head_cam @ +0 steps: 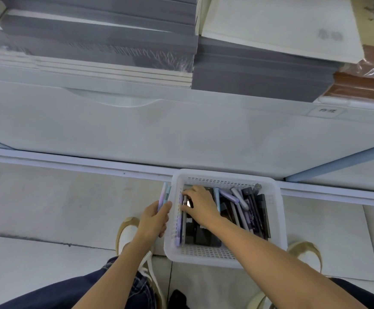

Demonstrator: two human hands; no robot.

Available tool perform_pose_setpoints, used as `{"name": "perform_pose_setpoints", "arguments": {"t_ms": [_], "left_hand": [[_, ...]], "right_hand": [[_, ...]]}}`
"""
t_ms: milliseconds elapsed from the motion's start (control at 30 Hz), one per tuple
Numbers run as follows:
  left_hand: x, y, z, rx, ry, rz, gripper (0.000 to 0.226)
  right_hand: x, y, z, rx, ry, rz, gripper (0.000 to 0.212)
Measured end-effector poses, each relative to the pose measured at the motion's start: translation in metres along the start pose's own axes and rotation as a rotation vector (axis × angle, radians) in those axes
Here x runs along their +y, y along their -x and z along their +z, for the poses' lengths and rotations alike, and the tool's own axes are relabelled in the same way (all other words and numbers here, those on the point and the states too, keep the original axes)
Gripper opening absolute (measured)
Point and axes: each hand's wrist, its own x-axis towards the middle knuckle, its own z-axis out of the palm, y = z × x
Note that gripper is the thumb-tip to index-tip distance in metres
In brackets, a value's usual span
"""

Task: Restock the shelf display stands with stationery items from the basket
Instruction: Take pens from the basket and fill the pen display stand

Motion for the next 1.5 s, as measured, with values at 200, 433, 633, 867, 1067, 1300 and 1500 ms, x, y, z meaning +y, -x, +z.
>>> {"name": "perform_pose_setpoints", "arguments": {"t_ms": [200, 433, 633, 867, 1067, 1300, 1500], "left_hand": [[-0.002, 0.000, 0.001, 0.004, -0.040, 0.047, 0.019], [-0.005, -0.001, -0.002, 0.009, -0.090, 0.097, 0.022], [0.014, 0.003, 0.009, 0.018, -0.166, 0.189, 0.025], [0.074, 0.048, 0.032, -0.071, -0.006, 0.440, 0.029], [0.139, 0.098, 0.034, -0.103, 0.051, 0.729, 0.029], [0.233, 0.179, 0.030, -0.075, 0.081, 1.047, 0.032], [0.312, 0.240, 0.024, -0.083, 0.143, 1.176, 0.025]], "right_hand": [[-0.008, -0.006, -0.003, -0.015, -0.243, 0.076, 0.024], [-0.012, -0.001, -0.035, -0.205, -0.630, 0.114, 0.025], [-0.020, 0.011, -0.094, -0.192, -0.805, 0.062, 0.024], [-0.050, 0.042, -0.164, -0.012, -0.896, -0.038, 0.020], [-0.095, 0.088, -0.226, 0.229, -1.010, -0.185, 0.017], [-0.158, 0.162, -0.319, 0.392, -0.871, -0.513, 0.010], [-0.201, 0.227, -0.414, 0.712, -0.832, -0.777, 0.008]]}}
